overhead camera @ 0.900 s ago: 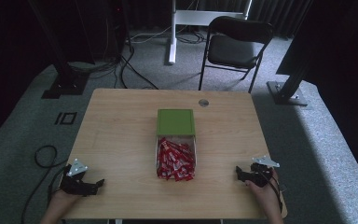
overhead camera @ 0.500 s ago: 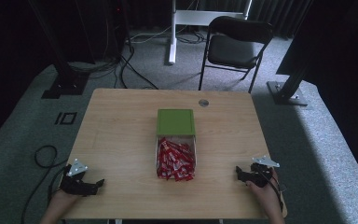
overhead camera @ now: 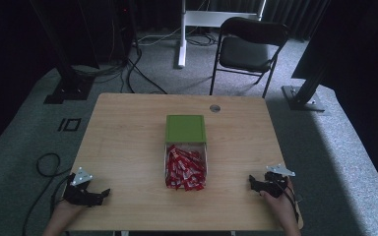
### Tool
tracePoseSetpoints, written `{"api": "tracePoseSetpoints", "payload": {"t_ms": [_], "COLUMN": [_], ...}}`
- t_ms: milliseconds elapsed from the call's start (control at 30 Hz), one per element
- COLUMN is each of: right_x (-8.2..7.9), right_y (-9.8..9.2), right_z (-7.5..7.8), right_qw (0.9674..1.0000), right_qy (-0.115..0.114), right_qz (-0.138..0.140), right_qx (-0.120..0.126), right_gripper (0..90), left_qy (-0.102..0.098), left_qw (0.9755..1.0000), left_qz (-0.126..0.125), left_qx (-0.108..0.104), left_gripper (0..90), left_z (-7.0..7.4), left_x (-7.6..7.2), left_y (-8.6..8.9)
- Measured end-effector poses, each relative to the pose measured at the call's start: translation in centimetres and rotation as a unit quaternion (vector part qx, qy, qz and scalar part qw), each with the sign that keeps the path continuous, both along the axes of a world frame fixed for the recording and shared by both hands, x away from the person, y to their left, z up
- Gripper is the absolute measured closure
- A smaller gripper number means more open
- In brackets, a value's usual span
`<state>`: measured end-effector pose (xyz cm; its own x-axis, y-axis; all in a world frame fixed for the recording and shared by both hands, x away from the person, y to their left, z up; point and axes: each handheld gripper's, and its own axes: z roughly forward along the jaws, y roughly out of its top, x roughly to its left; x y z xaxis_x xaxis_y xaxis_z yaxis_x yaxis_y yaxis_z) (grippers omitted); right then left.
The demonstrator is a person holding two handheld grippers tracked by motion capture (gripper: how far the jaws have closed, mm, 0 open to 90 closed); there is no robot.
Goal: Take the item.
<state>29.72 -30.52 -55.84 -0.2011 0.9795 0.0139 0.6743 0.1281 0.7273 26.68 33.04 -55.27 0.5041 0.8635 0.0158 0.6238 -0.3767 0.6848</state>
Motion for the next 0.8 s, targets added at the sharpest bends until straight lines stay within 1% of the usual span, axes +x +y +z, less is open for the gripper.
{"api": "tracePoseSetpoints", "payload": {"t_ms": [233, 300, 433, 667, 800], "right_x": [0.0, 0.0, 0.0, 0.1, 0.3], "right_y": [0.0, 0.1, 0.2, 0.7, 1.0], "right_z": [0.0, 0.0, 0.2, 1.3, 2.1], "right_qw": [1.0, 1.0, 0.9999, 0.9999, 0.9997], "right_qy": [0.0, 0.0, -0.002, -0.012, -0.018], "right_qz": [-0.002, -0.009, -0.01, 0.0, 0.005], "right_qx": [0.0, 0.0, -0.01, 0.01, 0.013], "right_gripper": [12.3, 12.8, 13.1, 13.9, 14.0], "left_qy": [0.0, 0.0, 0.0, 0.0, 0.0], "left_qw": [1.0, 1.0, 1.0, 1.0, 1.0], "left_qz": [0.0, 0.0, 0.0, 0.0, 0.0], "left_qx": [0.0, 0.0, 0.0, 0.0, 0.0], "left_gripper": [0.7, 0.7, 0.7, 0.7, 0.7], "left_z": [0.0, 0.0, 0.0, 0.0, 0.0], "left_x": [0.0, 0.0, 0.0, 0.0, 0.0], "left_y": [0.0, 0.0, 0.0, 0.0, 0.0]}}
